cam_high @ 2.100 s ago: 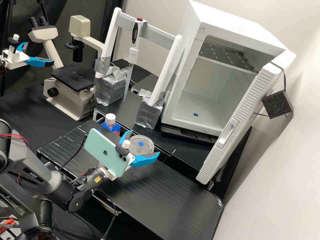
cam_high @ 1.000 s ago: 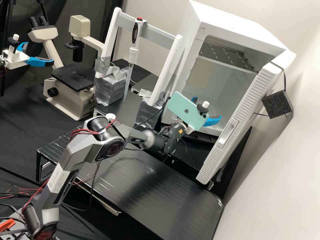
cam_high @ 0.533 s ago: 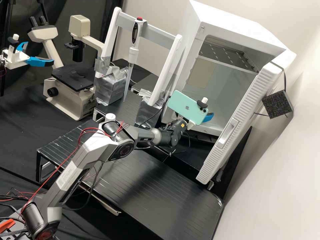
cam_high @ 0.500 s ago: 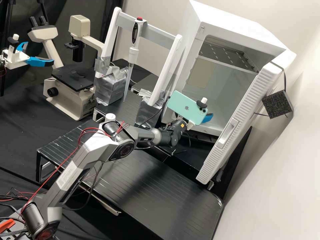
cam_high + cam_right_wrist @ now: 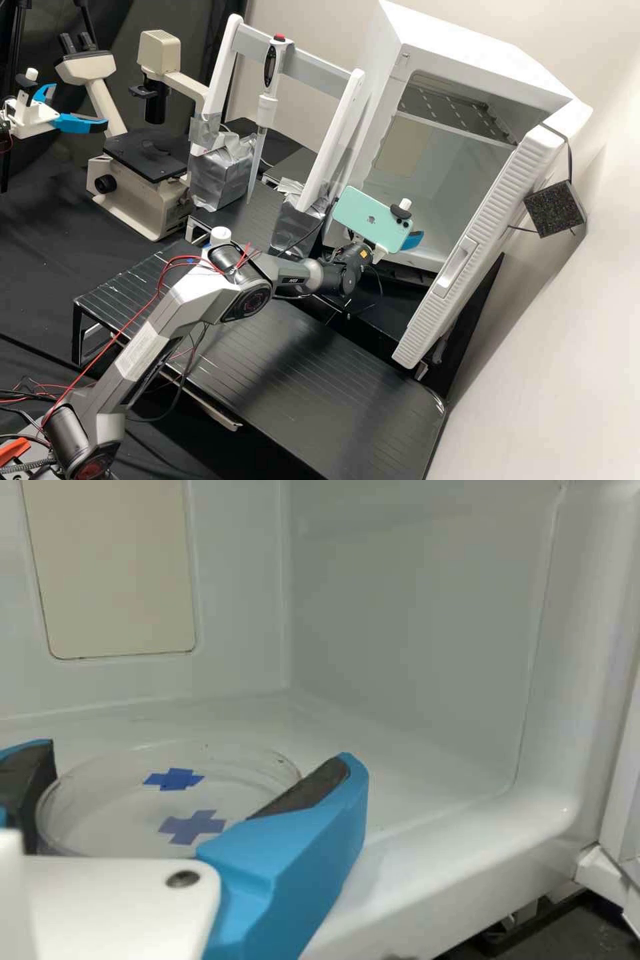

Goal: Move the petri dish to the incubator

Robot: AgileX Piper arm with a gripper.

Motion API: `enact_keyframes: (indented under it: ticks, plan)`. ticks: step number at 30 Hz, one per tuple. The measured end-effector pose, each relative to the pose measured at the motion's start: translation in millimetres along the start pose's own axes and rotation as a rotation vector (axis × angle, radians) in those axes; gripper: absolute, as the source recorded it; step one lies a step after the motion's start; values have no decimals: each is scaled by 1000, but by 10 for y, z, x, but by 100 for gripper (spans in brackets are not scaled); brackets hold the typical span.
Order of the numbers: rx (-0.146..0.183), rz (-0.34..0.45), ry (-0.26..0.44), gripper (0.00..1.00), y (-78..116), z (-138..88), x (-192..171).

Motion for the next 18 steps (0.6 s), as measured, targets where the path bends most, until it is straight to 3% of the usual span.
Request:
enact_keyframes:
  ticks: [8,13,18]
  plan:
    - [-5,-1,-1,100,5,6,-3]
    - [-39,-23,12,100,-19,23,-18]
    - [-31,-36,44,100,-43,73,-133]
